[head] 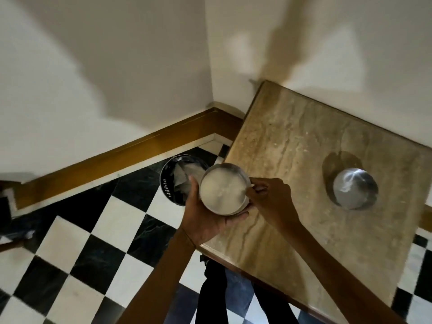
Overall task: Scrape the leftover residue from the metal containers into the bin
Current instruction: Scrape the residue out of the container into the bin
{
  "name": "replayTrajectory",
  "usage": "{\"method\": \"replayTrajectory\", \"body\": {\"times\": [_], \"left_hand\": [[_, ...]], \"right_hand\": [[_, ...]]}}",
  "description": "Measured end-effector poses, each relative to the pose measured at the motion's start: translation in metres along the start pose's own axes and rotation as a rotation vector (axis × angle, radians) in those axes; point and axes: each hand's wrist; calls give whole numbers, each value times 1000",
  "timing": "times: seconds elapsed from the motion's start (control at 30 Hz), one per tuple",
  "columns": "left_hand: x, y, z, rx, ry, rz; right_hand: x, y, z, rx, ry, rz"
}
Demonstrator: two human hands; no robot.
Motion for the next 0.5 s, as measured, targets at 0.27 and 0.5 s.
{"method": "replayTrajectory", "body": {"times": [0.27,0.5], "left_hand": [[84,50,26,171,-235,-90],[140,100,5,624,-302,-1100]], "right_hand": [[-24,-97,-61,-155,68,71],[-12,-138,-83,-218,282,121]]}}
Point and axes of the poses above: each hand's wrist, its own z-axis away from the middle knuckle, its own y-axis out of the back of the hand, x = y × z, and after that the axes turned 4 degrees about -x, right-handed
